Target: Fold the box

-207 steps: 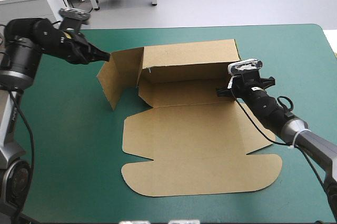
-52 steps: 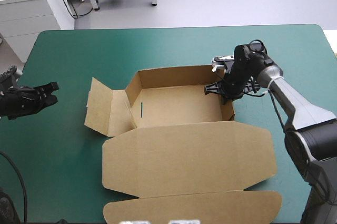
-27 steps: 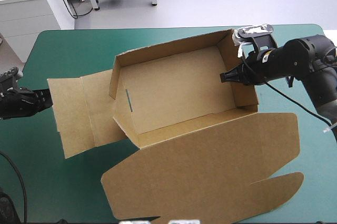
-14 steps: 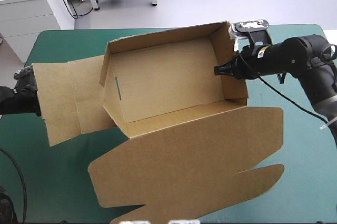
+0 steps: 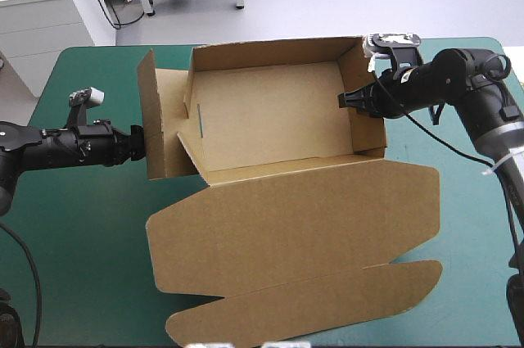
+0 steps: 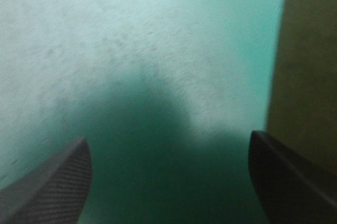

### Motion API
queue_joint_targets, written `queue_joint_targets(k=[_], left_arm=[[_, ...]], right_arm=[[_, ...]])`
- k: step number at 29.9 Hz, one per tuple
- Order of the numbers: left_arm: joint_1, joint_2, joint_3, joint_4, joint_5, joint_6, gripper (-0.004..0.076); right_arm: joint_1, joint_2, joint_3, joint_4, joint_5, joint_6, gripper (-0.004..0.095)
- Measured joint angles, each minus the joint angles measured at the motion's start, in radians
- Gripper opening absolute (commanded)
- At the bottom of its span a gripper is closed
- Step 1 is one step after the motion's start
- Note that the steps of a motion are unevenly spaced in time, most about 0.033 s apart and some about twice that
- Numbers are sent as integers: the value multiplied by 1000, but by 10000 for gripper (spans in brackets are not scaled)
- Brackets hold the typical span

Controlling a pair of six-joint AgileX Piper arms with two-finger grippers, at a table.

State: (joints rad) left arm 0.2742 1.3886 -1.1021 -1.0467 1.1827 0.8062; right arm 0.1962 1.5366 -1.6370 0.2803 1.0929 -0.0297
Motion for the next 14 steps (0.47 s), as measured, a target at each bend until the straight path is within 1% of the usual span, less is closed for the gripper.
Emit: queue_joint_targets(k=[2, 5, 9, 14], left_arm=[[-15, 0, 0, -113, 13, 66, 581], [-56, 0, 0, -226, 15, 115, 581], [-99, 0, 0, -262, 19, 132, 581], [-103, 0, -11, -296, 19, 133, 581]], right_arm=[[-1, 3, 0, 4, -2, 0, 0], [-1, 4, 0, 18, -4, 0, 0], [-1, 4, 0, 22, -4, 0, 0], [-1, 4, 0, 15, -3, 0, 0]])
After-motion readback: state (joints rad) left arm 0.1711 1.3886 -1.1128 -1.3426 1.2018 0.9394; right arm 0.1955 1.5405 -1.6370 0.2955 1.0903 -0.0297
